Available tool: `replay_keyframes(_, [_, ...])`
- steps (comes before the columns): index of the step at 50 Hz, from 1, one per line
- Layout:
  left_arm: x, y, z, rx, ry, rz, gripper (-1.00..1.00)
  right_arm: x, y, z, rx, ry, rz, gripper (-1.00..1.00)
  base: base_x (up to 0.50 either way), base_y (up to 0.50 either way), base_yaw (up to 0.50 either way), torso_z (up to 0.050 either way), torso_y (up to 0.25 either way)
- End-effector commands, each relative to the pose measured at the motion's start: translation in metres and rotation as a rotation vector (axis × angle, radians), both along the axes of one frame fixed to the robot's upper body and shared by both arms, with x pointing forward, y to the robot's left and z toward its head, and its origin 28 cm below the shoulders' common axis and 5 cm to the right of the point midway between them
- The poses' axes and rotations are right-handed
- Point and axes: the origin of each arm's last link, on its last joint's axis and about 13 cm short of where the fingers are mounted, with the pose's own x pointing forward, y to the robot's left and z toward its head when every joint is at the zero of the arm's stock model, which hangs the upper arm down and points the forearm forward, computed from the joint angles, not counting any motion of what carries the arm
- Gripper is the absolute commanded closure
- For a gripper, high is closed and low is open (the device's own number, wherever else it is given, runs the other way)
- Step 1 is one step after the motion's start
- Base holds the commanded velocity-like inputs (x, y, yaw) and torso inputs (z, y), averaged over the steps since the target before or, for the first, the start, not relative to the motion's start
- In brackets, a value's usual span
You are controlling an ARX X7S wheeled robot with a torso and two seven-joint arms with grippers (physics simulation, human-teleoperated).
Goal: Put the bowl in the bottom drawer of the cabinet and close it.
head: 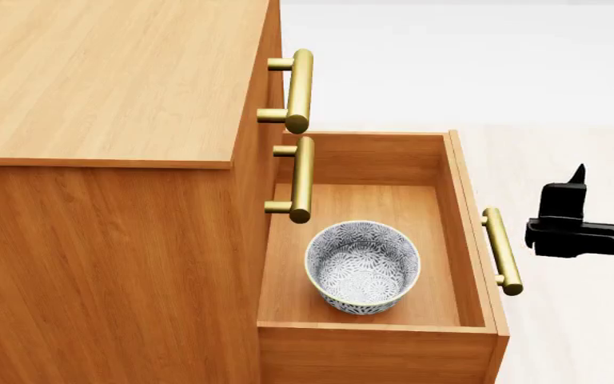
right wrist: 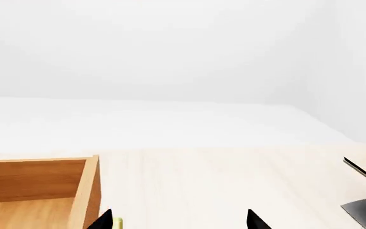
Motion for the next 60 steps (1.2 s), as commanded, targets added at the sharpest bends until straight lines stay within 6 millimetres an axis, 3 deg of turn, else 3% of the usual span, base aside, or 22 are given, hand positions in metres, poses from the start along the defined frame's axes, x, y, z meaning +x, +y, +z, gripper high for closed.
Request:
replay_keyframes(1, [0.000, 0.000, 0.000, 0.002, 0.000, 0.002, -1.00, -0.017, -0.013, -0.019, -0.005, 0.022, -0.066, -1.00, 0.00, 0.00, 0.00, 0.000, 0.000])
replay_keyframes(32, [0.000, 0.000, 0.001, -0.007, -0.004, 0.004, -1.00, -0.033, -0.018, -0.063, -0.062, 0.099, -0.109, -1.00, 0.00, 0.00, 0.00, 0.000, 0.000])
replay_keyframes(60, [-0.001, 0.000, 0.001, -0.011, -0.003, 0.001, -1.00, -0.022, -0.013, -0.095, -0.054, 0.180, -0.112, -1.00, 0.00, 0.00, 0.00, 0.000, 0.000])
